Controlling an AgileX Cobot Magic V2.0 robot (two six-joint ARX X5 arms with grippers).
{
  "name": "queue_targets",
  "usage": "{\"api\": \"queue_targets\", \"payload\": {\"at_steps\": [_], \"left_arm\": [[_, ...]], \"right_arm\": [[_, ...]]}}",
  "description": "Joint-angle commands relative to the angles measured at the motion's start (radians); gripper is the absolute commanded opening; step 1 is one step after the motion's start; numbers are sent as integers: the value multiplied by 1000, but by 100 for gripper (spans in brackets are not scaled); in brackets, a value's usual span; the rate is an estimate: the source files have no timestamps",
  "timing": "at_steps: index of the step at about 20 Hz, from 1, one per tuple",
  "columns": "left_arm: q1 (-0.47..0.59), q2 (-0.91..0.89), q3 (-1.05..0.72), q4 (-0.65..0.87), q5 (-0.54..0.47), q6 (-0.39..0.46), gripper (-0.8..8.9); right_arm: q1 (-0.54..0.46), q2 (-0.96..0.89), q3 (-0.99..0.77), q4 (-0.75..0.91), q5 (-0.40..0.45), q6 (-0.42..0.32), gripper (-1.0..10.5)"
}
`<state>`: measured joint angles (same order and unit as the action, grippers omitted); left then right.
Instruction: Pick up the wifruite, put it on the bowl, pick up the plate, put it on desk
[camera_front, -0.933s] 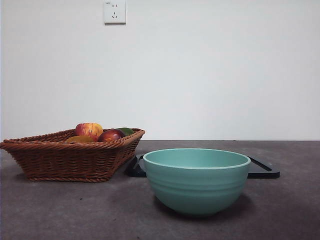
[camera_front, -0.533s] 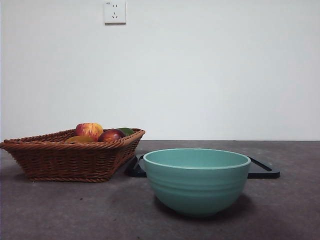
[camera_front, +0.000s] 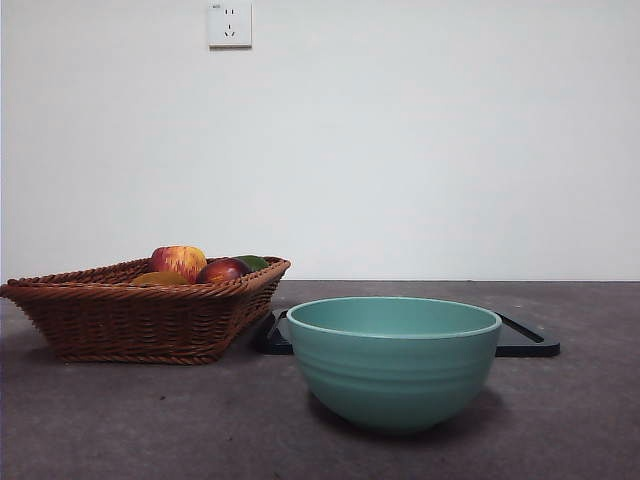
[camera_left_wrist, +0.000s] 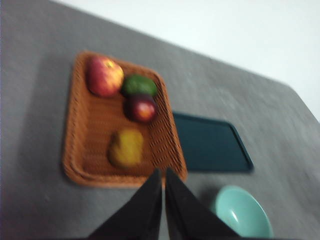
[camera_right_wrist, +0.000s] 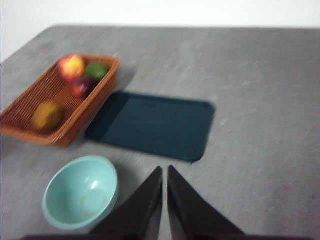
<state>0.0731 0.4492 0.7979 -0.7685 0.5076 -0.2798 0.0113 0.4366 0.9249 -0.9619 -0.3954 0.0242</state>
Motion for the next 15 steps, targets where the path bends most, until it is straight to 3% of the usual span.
{"api": "queue_targets", "payload": {"at_steps": [1, 10, 14, 15], "left_arm": [[-12, 25, 41, -57, 39, 59, 10], [-67, 53, 71, -241, 39, 209, 10], [-70, 53, 71, -239, 39, 216, 14], [-70, 53, 71, -240, 39, 216, 60]], "right_arm": [[9, 35, 35, -45, -35, -66, 6], [106, 65, 39, -122, -57, -69, 6], [132, 65, 39, -130, -57, -67, 6], [134, 65, 39, -132, -57, -60, 17]]}}
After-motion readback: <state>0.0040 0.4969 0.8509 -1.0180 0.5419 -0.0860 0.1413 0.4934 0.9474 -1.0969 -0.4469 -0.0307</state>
